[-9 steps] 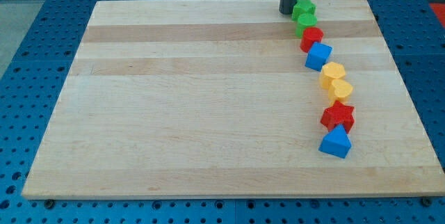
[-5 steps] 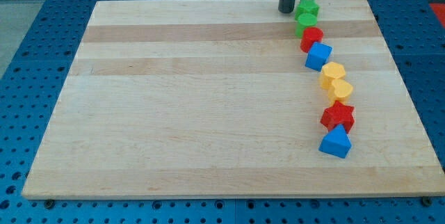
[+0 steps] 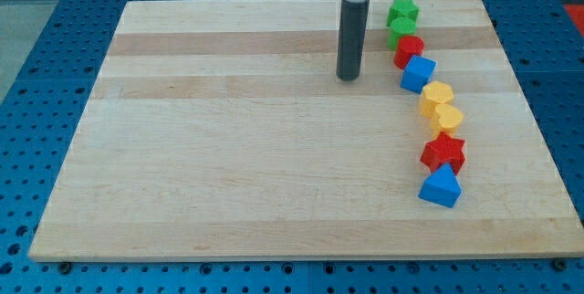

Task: Adjust the blocks to make a vertical line

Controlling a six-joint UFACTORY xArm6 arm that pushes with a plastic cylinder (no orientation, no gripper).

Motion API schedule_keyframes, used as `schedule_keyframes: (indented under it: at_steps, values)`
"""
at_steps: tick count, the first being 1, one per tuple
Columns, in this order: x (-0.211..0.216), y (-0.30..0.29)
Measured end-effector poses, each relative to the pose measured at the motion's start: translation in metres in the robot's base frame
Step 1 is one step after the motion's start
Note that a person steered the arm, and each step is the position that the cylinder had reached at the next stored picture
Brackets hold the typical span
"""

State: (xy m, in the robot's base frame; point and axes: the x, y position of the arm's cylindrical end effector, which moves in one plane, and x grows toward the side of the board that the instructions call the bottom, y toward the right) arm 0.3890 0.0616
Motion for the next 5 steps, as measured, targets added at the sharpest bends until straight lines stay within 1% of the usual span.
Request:
schedule_keyframes:
  at_steps: [1,2,3,4,5]
  values:
    - [0.019,0.000]
    - [0.023,0.006]
    - [0.038,0.032]
    - [0.038,0.032]
    - [0.064,0.032]
